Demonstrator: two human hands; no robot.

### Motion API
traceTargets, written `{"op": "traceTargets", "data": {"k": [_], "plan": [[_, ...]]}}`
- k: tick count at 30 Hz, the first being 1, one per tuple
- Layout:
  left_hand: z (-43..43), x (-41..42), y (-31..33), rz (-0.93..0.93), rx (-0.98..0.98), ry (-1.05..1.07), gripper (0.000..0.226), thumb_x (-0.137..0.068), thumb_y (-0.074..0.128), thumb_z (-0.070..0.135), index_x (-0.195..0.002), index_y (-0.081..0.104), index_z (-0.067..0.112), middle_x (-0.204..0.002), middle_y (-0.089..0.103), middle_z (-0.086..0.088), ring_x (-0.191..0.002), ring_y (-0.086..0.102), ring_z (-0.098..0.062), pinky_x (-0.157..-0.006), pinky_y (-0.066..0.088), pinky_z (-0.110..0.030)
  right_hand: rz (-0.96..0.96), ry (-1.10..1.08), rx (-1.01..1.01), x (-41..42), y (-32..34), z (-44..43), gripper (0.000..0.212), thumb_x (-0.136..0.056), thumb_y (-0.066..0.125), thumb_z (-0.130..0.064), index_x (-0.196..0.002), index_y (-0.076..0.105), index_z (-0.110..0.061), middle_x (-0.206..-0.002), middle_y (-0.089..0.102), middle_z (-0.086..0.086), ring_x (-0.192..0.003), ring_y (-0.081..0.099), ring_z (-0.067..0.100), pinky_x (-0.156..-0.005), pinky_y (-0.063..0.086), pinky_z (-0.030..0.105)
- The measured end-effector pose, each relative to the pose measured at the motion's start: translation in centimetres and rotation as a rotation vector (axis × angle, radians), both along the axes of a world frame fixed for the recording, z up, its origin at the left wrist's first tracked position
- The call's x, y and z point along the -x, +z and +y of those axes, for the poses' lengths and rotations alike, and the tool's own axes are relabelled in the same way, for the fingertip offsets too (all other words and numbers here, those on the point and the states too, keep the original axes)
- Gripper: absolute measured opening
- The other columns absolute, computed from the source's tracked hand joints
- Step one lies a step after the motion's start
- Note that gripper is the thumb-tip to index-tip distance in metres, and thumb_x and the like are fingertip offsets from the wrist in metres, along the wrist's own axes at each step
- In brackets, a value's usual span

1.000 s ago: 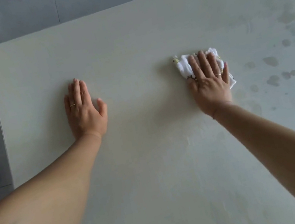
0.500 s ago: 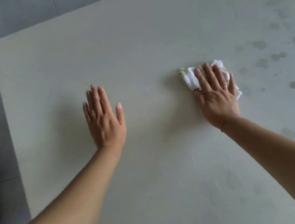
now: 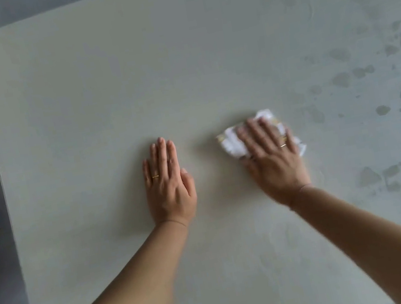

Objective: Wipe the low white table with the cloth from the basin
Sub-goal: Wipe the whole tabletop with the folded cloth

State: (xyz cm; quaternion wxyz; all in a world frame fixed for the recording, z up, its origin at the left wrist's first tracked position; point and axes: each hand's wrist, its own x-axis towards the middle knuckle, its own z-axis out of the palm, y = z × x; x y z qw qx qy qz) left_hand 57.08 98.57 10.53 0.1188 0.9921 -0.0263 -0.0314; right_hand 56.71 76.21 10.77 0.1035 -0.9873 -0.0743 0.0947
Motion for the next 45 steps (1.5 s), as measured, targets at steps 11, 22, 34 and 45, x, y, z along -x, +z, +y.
{"op": "traceTargets", "data": {"k": [11, 22, 34, 45], "plan": [[-0.2, -0.1, 0.2, 0.006, 0.006, 0.018, 0.062, -0.084, 0.029, 0.019, -0.143, 0.035, 0.002, -0.151, 0.031, -0.016, -0.141, 0.026, -0.031, -0.115, 0.021, -0.048, 0.015, -0.098, -0.090, 7.8, 1.1, 10.2, 0.060, -0.092, 0.041, -0.036, -0.148, 0.027, -0.021, -0.155, 0.021, 0.002, -0.145, 0.014, 0.027, -0.114, 0.011, 0.054], [-0.2, 0.3, 0.3, -0.032, 0.090, 0.027, 0.055, -0.089, 0.033, 0.015, -0.143, 0.036, 0.003, -0.153, 0.026, -0.017, -0.142, 0.025, -0.032, -0.118, 0.013, -0.044, -0.033, 0.000, -0.012, 6.5, 0.4, 9.7, 0.056, -0.094, 0.032, -0.044, -0.144, 0.036, -0.019, -0.153, 0.031, 0.007, -0.143, 0.021, 0.032, -0.115, 0.012, 0.057], [2.6, 9.3, 0.0, 0.002, -0.024, -0.032, 0.058, -0.091, 0.028, 0.027, -0.145, 0.031, 0.007, -0.154, 0.026, -0.014, -0.142, 0.024, -0.029, -0.116, 0.014, -0.046, 0.005, -0.519, -0.024, 6.1, 0.0, 3.9, 0.057, -0.096, 0.027, -0.039, -0.150, 0.016, -0.023, -0.159, 0.009, 0.008, -0.147, 0.000, 0.026, -0.116, -0.003, 0.052], [2.7, 9.4, 0.1, 0.015, -0.025, -0.029, 0.060, -0.089, 0.026, 0.026, -0.146, 0.029, 0.007, -0.154, 0.026, -0.014, -0.143, 0.022, -0.029, -0.116, 0.018, -0.046, -0.053, 0.072, -0.013, 12.7, 0.0, 2.6, 0.056, -0.092, 0.037, -0.040, -0.145, 0.034, -0.024, -0.154, 0.030, 0.006, -0.144, 0.018, 0.028, -0.116, 0.015, 0.051]]}}
